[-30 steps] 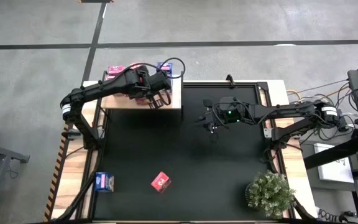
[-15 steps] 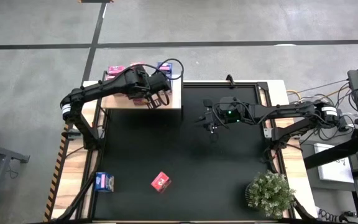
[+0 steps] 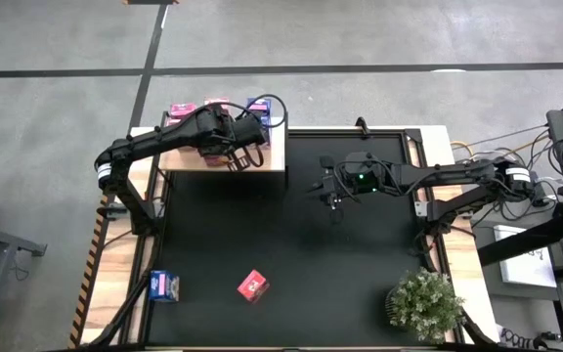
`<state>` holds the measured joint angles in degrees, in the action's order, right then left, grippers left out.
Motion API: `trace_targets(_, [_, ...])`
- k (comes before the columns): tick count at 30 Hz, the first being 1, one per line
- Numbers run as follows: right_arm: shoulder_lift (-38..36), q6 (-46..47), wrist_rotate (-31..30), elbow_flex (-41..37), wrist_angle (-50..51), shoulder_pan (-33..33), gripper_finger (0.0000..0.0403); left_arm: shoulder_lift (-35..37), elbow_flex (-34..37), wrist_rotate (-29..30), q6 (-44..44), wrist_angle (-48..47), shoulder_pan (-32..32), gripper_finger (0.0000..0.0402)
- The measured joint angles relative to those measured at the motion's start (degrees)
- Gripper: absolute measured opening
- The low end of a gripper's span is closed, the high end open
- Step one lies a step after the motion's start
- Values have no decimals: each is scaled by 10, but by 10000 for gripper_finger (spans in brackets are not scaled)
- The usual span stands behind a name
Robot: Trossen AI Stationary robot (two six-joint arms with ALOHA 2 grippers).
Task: Stack cereal on shelf
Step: Align the purple cereal box with the other purple cereal box on the shelf
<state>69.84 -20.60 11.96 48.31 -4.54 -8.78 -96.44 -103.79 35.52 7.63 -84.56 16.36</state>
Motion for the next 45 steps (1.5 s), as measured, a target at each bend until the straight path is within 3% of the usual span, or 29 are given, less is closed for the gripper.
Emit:
trace_targets(14, [0, 0, 0, 0, 0, 0, 59, 5, -26, -3, -35, 7, -12, 0])
trace_targets(22, [0, 0, 0, 0, 0, 0, 59, 5, -34, -56, -39, -1, -24, 0])
trace_targets(45, [0, 0, 0, 0, 8, 0, 59, 5, -33, -30, -4, -55, -24, 0])
